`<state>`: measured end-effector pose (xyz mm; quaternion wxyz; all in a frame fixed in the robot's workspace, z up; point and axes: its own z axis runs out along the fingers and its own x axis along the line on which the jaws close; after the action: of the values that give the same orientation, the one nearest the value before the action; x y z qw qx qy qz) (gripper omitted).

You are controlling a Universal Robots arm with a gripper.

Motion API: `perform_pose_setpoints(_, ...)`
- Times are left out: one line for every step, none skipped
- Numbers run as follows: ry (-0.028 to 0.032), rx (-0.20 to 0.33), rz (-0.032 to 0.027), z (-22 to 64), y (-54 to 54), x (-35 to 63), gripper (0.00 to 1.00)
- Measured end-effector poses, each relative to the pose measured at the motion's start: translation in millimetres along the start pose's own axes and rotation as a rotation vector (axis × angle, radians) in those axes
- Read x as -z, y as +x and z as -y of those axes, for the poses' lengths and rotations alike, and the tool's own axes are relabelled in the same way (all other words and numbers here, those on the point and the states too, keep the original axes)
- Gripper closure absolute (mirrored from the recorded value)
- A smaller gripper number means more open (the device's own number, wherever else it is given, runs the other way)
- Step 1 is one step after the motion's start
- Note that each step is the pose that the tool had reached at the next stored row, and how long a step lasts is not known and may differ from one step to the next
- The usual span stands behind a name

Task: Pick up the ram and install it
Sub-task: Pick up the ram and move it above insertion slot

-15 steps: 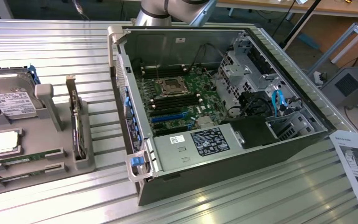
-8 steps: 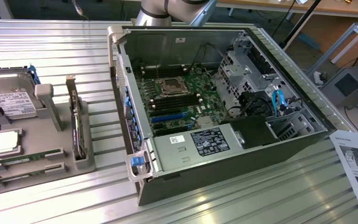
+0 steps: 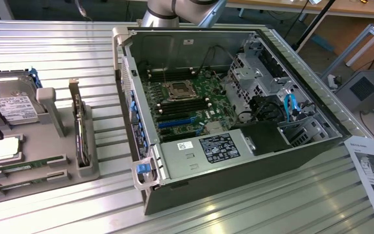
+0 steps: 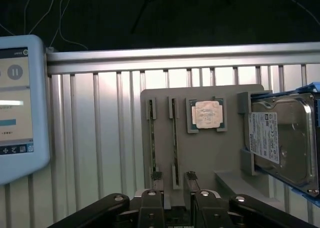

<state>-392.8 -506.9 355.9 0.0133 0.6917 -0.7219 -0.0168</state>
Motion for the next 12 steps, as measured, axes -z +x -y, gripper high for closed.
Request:
perform_pose_setpoints(-0.0001,0.000,0.0000,0.1,0.1,-1.4,0.70)
perform_pose_setpoints(-0.0001,0.000,0.0000,0.1,0.1,-2.5,0.70)
perform_pose_setpoints(-0.0001,0.000,0.0000,0.2,0.1,-3.4,0.70)
perform_pose_setpoints(0.0000,0.000,0.0000,0.2,0.1,-4.2,0.70)
perform_pose_setpoints(-0.0001,0.000,-0.0001,0.2,0.2,-5.0,0.70)
perform_pose_setpoints(-0.0001,0.000,-0.0001,0.3,0.2,-6.0,0.70)
perform_pose_setpoints(-0.0001,0.000,-0.0001,0.3,0.2,-6.8,0.70)
perform_pose_setpoints(0.0000,0.000,0.0000,0.3,0.3,-8.1,0.70)
perform_pose_setpoints(-0.0001,0.000,-0.0001,0.4,0.3,-9.5,0.70)
perform_pose_setpoints(0.0000,0.000,-0.0001,0.5,0.4,-10.3,0.70)
perform_pose_setpoints(-0.0001,0.000,-0.0001,0.5,0.4,-11.0,0.70)
perform_pose_setpoints(0.0000,0.000,-0.0001,0.6,0.5,-12.4,0.70)
